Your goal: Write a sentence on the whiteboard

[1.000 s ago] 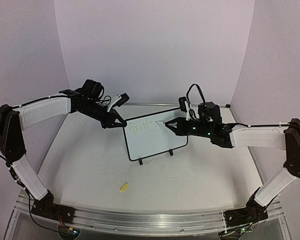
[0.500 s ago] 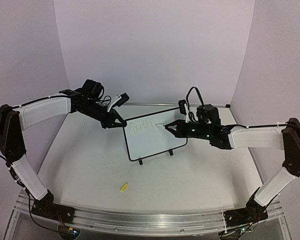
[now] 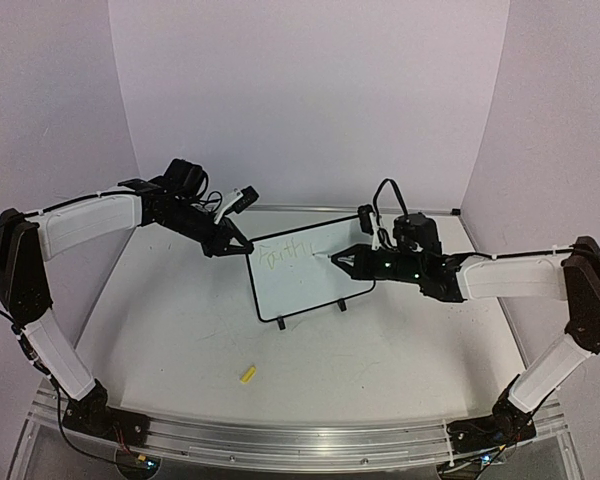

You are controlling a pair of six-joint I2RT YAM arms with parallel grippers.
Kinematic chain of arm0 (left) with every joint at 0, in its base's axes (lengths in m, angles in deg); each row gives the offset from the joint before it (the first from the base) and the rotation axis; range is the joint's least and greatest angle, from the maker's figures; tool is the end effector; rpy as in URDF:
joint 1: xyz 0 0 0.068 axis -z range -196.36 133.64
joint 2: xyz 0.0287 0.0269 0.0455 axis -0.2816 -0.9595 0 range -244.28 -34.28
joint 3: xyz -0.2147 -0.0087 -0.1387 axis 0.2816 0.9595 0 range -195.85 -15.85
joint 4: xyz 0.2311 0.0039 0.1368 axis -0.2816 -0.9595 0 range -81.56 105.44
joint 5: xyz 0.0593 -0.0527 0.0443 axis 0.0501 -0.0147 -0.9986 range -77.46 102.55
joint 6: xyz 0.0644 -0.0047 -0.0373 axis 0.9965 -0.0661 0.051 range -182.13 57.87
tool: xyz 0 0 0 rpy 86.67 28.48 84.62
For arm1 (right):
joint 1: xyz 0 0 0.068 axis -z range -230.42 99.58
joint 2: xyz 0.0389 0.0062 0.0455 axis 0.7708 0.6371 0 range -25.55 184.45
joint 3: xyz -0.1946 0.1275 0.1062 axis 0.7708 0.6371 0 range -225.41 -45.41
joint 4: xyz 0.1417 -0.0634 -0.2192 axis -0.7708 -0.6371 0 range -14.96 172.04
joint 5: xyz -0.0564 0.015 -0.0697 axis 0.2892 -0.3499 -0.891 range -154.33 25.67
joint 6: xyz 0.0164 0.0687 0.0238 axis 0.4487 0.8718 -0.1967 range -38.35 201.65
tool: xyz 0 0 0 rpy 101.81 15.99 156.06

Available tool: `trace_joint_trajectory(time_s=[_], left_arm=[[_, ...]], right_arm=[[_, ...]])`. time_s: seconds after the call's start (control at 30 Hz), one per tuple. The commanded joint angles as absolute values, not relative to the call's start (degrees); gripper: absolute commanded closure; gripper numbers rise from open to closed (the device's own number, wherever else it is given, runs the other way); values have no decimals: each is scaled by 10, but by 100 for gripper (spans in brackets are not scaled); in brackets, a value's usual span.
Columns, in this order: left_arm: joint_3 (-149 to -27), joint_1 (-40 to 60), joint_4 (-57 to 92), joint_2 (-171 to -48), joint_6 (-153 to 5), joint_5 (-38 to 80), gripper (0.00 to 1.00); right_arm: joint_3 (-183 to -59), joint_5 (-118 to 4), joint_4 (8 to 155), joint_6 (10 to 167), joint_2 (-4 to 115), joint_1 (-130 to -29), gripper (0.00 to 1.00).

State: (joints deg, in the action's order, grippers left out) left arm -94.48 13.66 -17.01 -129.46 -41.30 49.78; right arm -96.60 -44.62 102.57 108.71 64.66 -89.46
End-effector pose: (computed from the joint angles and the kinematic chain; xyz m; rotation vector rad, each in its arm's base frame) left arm 0.3124 -0.2242 0.2509 1.2752 1.9938 -0.8587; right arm 0.2825 0.2564 0.2053 -0.4611 1.9790 1.0850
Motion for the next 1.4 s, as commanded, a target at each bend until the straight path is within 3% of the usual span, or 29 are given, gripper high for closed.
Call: trace_joint_trajectory(time_s=[0.0, 1.03, 1.37], left_arm=[[-935, 149, -234, -1312, -397, 465, 100], [-935, 149, -234, -1313, -397, 465, 100], [-935, 149, -233, -1314, -398, 465, 100]], right_arm=[[-960, -431, 1063, 1081, 611, -899, 100], [-1003, -474, 1076, 1086, 651, -902, 100], [-971, -474, 1086, 1084, 610, -901, 100]])
